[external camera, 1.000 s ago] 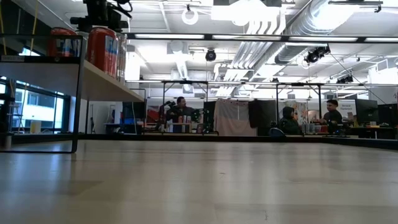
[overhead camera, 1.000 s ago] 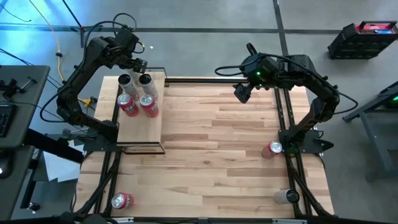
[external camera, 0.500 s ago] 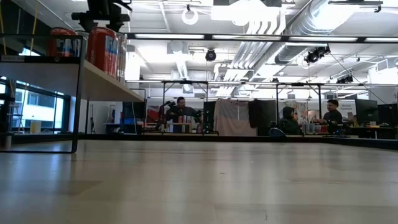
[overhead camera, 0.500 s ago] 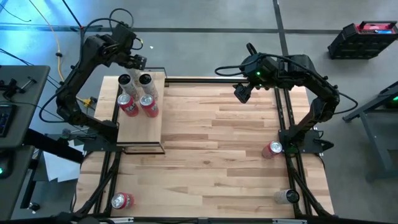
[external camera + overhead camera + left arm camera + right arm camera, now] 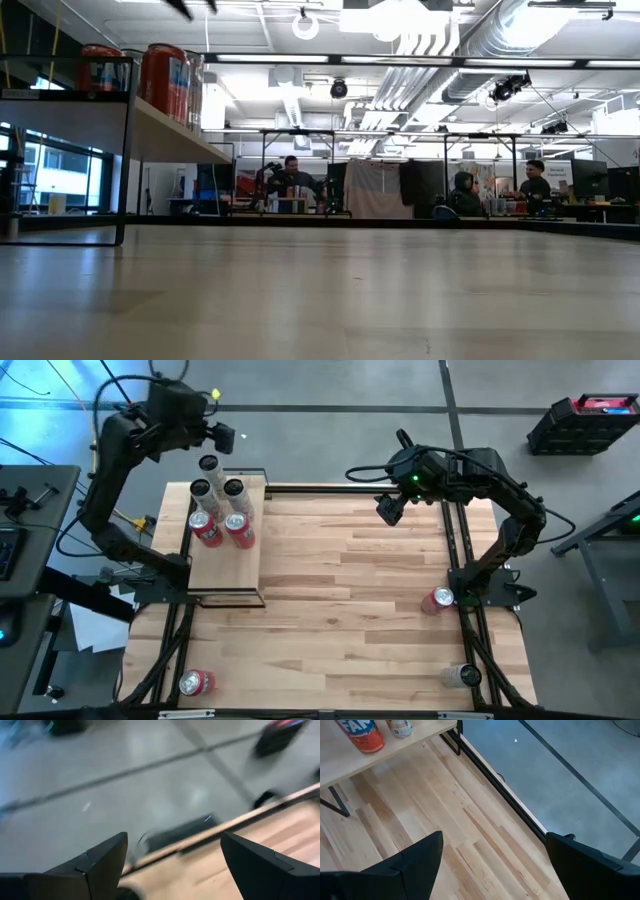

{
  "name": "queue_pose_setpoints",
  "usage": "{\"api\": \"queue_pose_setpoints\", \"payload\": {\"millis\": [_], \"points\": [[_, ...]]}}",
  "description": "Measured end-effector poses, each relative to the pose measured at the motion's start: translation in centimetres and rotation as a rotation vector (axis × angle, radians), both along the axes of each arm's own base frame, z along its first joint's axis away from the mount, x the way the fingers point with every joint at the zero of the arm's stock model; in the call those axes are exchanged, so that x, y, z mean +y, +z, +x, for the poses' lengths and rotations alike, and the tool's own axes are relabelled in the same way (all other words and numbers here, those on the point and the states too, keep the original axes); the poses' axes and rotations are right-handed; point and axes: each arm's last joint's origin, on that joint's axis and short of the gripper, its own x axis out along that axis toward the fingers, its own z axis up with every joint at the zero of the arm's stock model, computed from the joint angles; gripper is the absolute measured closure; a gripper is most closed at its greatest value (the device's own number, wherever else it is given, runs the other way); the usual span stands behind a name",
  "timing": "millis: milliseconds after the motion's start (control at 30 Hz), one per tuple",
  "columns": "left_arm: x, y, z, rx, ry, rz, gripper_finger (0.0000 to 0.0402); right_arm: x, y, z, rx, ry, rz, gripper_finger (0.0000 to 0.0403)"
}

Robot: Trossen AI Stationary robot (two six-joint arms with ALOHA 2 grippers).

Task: Place canned beverage on shelf
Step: Put the white yellow soda can on the shelf aligned with the other white yellow soda can

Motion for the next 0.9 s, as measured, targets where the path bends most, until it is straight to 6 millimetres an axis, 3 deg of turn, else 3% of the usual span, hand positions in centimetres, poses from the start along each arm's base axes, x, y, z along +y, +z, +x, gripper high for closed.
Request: {"api": "queue_pose_setpoints", "payload": {"millis": [133, 333, 633, 767, 900], "points": [[-1.6, 2.3, 1.0, -0.112, -0.188, 0.107, 0.0092, 0.0, -0.1, 0.0, -0.017, -0.042, 0.03, 0.0066], [-4.0, 3.9, 2.3, -0.226, -0.456, 0.206, 0.0092, 1.3, -1.3, -0.5, -0.014, -0.036, 0.149, 0.0066], [-5.8, 4.9, 3.4, -0.271, -0.679, 0.296, 0.0092, 3.7, -5.9, -4.1, 0.059, -0.159, 0.337, 0.0066], [-6.7, 5.1, 3.8, -0.275, -0.877, 0.344, 0.0092, 5.0, -8.2, -5.7, 0.091, -0.22, 0.433, 0.0066], [-7.8, 5.4, 4.2, -0.298, -1.053, 0.393, 0.0092, 6.9, -10.4, -5.7, 0.142, -0.18, 0.571, 0.0066]]}}
